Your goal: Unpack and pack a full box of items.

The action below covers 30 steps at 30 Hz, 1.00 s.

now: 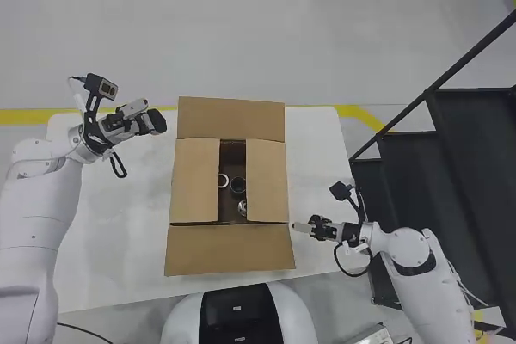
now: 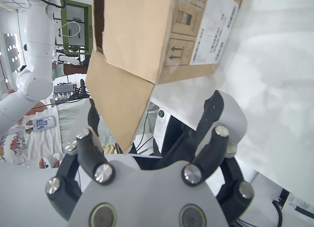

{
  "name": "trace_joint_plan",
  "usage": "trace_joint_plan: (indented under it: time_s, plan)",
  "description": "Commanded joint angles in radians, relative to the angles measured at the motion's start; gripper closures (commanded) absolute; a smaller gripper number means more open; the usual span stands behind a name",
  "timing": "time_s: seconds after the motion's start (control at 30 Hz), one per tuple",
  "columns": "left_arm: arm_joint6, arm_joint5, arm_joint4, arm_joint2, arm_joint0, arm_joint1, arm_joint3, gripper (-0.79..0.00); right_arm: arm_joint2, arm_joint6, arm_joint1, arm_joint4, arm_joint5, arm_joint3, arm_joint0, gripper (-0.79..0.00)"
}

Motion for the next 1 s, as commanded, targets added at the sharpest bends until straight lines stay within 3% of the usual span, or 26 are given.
trace_joint_plan:
  time_s: [0.0,0.23,0.53,0.8,0.97]
  plan:
    - [0.0,0.0,-0.005,0.004,-0.003,-0.002,0.008,-0.785,-0.025,0.019,0.001,-0.006,0.0,0.014,-0.001,-0.785]
    - [0.016,-0.016,0.013,0.024,-0.026,-0.007,0.043,-0.785,-0.065,0.081,0.008,0.114,-0.033,-0.023,-0.038,-0.785]
    - [0.022,-0.022,0.023,0.043,-0.048,-0.014,0.075,-0.785,-0.04,0.159,0.018,0.481,-0.072,-0.083,-0.026,-0.785]
    - [0.022,-0.022,0.023,0.04,-0.045,-0.011,0.044,-0.785,-0.119,0.072,0.014,0.521,-0.036,-0.002,0.096,-0.785]
    - [-0.015,0.015,-0.018,0.026,-0.012,-0.003,-0.047,-0.785,-0.166,-0.01,0.009,0.506,-0.003,0.069,0.162,-0.785]
